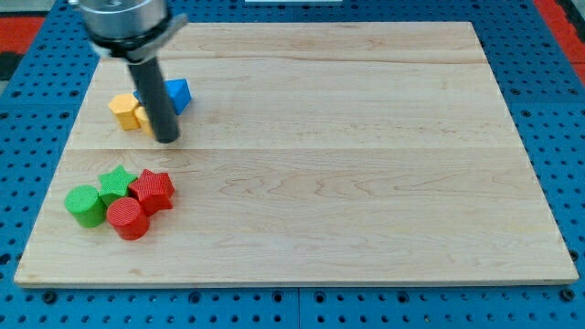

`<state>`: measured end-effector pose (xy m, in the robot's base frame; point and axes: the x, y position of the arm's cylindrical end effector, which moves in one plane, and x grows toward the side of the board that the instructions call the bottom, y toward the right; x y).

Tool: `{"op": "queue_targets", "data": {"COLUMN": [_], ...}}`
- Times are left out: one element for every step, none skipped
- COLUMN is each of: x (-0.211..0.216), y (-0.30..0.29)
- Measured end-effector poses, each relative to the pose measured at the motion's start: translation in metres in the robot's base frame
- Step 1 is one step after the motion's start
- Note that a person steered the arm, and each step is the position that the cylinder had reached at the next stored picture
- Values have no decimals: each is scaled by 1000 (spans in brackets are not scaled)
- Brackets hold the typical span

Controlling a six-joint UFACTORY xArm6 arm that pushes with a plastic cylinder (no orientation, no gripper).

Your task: Push the green circle along with green star closer to the red star

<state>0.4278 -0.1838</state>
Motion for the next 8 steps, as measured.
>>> {"op": "queue_targets", "data": {"x": [10,34,34,112,152,169,154,135], "y": [-57,-121,-121,-114,-117,-94,-92,-83]}}
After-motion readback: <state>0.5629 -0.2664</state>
